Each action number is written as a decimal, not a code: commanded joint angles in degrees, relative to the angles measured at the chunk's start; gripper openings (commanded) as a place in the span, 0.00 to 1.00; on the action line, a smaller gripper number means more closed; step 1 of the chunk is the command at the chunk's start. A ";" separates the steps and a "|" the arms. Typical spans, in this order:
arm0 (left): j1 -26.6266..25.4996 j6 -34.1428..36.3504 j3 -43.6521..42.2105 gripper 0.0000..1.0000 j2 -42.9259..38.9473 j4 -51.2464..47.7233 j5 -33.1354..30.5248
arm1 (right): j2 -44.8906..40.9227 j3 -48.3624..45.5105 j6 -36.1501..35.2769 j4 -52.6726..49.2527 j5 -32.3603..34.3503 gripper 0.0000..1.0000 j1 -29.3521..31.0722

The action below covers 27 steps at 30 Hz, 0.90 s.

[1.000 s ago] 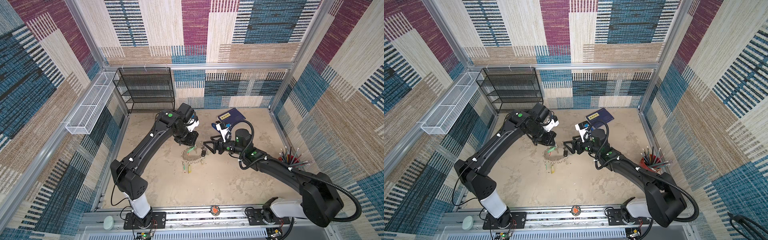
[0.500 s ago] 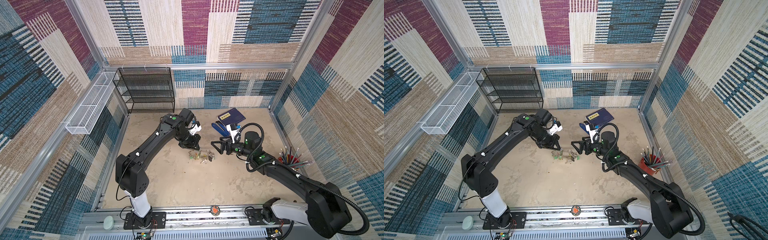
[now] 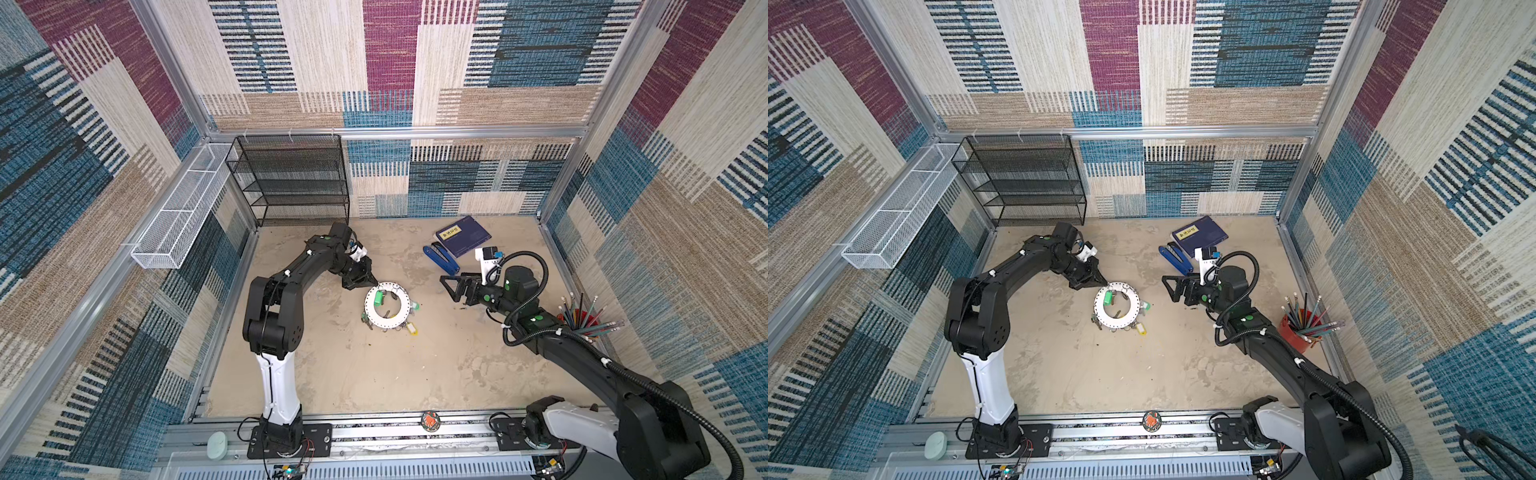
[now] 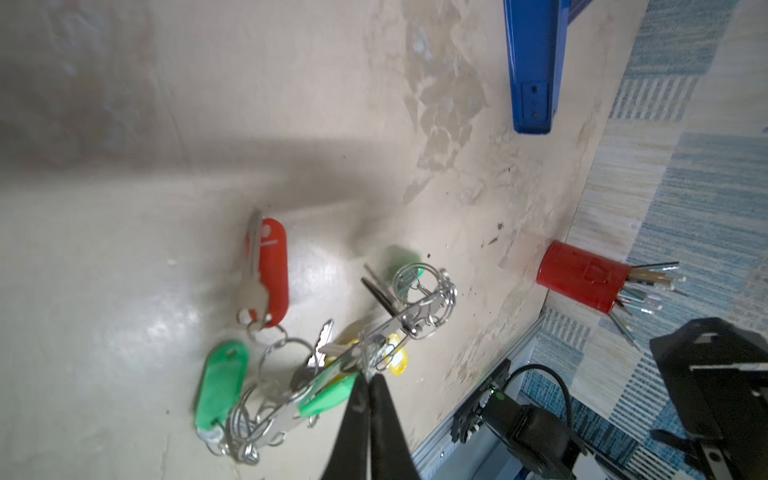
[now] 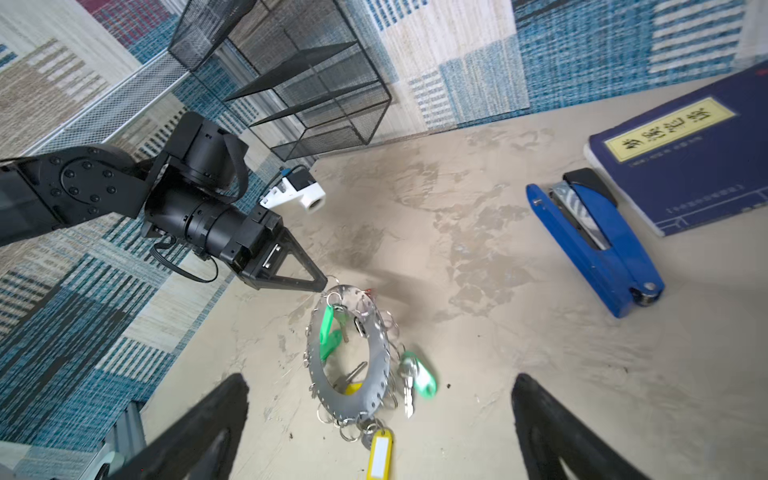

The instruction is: Put the keys on the keyring

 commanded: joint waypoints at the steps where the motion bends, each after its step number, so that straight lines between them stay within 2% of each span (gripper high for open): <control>1: 2.22 -1.84 2.36 0.33 2.17 4.30 0.82 | -0.14 0.11 -0.19 -0.72 3.56 1.00 -1.24; 4: 4.29 -1.45 -1.98 0.66 -2.70 7.91 -6.81 | -0.17 0.60 -1.75 -2.10 8.09 1.00 -2.69; 7: 7.17 -5.57 -17.63 0.96 -17.19 23.66 -16.62 | -0.17 1.53 -2.58 -4.72 20.85 1.00 -3.65; 8: 7.83 -6.79 -25.03 0.99 -23.80 30.93 -23.24 | -0.42 1.67 -2.25 -5.35 26.86 1.00 -3.91; 10: 8.26 -6.83 -36.45 0.99 -34.21 41.36 -35.85 | -1.29 0.16 -2.03 -3.94 37.58 1.00 -4.42; 12: 8.24 -4.02 -46.58 0.99 -42.74 50.64 -48.71 | -2.03 -2.91 -3.49 0.67 48.55 1.00 -4.69; 14: 8.24 -0.67 -51.78 0.99 -48.13 50.94 -60.12 | -2.83 -7.39 -7.92 9.38 54.69 1.00 -5.34; 16: 8.24 5.15 -52.69 0.99 -50.22 48.14 -66.14 | -3.15 -10.73 -9.76 15.62 58.08 1.00 -6.41; 17: 8.23 6.79 -53.27 0.99 -50.39 47.21 -69.04 | -2.78 -13.62 -11.90 21.93 61.21 1.00 -6.55; 20: 8.24 9.37 -57.07 0.99 -48.01 52.57 -71.45 | 0.74 -20.24 -18.83 38.93 63.58 1.00 -7.52; 23: 8.29 9.96 -60.42 0.99 -41.65 60.58 -70.62 | 6.99 -21.71 -17.68 44.04 61.48 1.00 -9.05; 25: 7.90 14.78 -62.92 1.00 -37.80 67.39 -71.06 | 10.94 -24.94 -20.98 55.24 57.51 1.00 -9.37; 26: 8.00 19.73 -66.51 0.99 -36.26 79.94 -71.43 | 13.56 -26.64 -22.23 62.43 56.07 1.00 -9.45; 27: 7.63 21.81 -70.20 0.99 -36.88 87.18 -67.31 | 15.80 -28.22 -23.52 68.21 53.70 1.00 -9.52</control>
